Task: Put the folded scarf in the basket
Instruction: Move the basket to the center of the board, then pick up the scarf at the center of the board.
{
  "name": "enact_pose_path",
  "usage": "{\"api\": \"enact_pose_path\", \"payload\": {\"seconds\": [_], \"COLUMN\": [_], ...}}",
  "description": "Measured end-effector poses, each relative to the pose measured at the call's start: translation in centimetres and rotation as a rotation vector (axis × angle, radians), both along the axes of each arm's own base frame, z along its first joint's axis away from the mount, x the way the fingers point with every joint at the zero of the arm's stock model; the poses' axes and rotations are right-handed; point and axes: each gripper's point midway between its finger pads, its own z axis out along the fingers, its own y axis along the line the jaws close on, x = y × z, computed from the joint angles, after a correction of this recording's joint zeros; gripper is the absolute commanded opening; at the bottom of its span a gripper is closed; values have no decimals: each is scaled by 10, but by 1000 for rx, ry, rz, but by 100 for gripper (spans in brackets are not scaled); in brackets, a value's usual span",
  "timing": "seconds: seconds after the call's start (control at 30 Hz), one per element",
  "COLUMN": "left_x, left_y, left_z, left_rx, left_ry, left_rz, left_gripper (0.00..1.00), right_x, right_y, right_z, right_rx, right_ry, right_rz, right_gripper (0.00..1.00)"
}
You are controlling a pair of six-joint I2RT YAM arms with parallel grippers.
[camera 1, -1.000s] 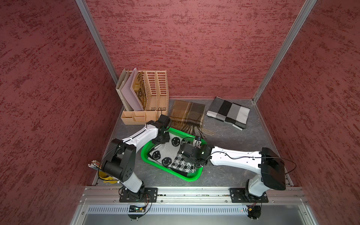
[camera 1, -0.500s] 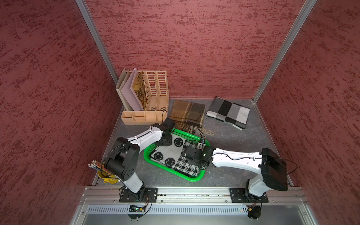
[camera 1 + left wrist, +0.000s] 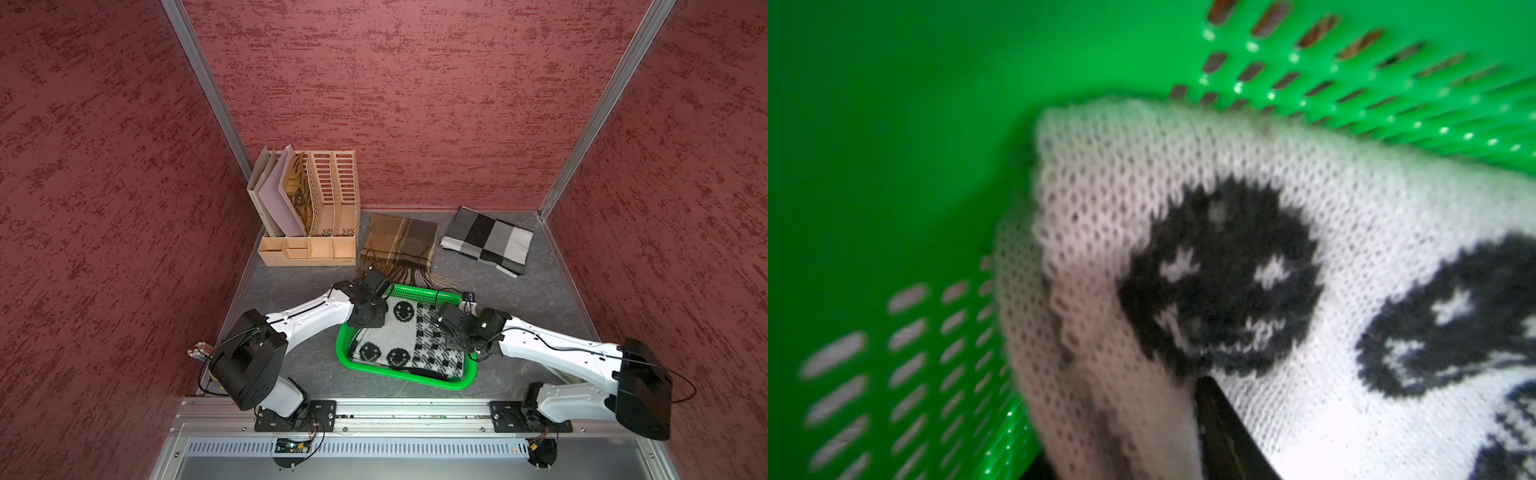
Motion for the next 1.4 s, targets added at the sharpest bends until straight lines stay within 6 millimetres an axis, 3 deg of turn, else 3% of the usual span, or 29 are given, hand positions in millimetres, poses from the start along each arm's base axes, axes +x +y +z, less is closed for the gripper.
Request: {"api": "enact_pose_path", "payload": {"seconds": [0.17,0.47,0.53,0.6,0.63,0.7,0.73,0.97,1.07,1.17,1.3,1.4], "left_x": [-11,-12,-12,-10,-9,-8,-8,-3,4,18,43,63], "left_y": [-21,-21,-22,-21,-21,-20,-18,-10,-6,-4,-14,-32], "left_z": [2,10,15,19,22,26,29,69,93,114,127,132], "left_rx": [-46,-29,-28,-20,-16,-14,-13,-74,-129,-191,-293,-350], "left_ry": [7,-19,-35,-53,-62,-81,-89,-201,-249,-276,-275,-272], "left_rz": [-23,-30,-34,-34,-35,-33,-28,9,38,75,108,99], "left_gripper": [29,18,11,10,14,35,40,40,38,38,37,37], "right_x": [-1,-2,-2,-1,0,2,4,34,60,101,185,261], "right_y": [-23,-23,-23,-23,-22,-21,-21,-36,-56,-82,-108,-117], "right_z": [-6,0,11,26,35,51,61,124,143,143,117,75], "right_rx": [-42,-31,-12,14,31,59,74,144,150,138,120,121], "right_ry": [11,6,-11,-35,-50,-77,-93,-223,-278,-296,-240,-185], "right_rz": [1,34,36,36,36,35,33,-47,-124,-228,-332,-356], "right_gripper": [63,72,75,77,78,78,78,73,69,68,67,67]}}
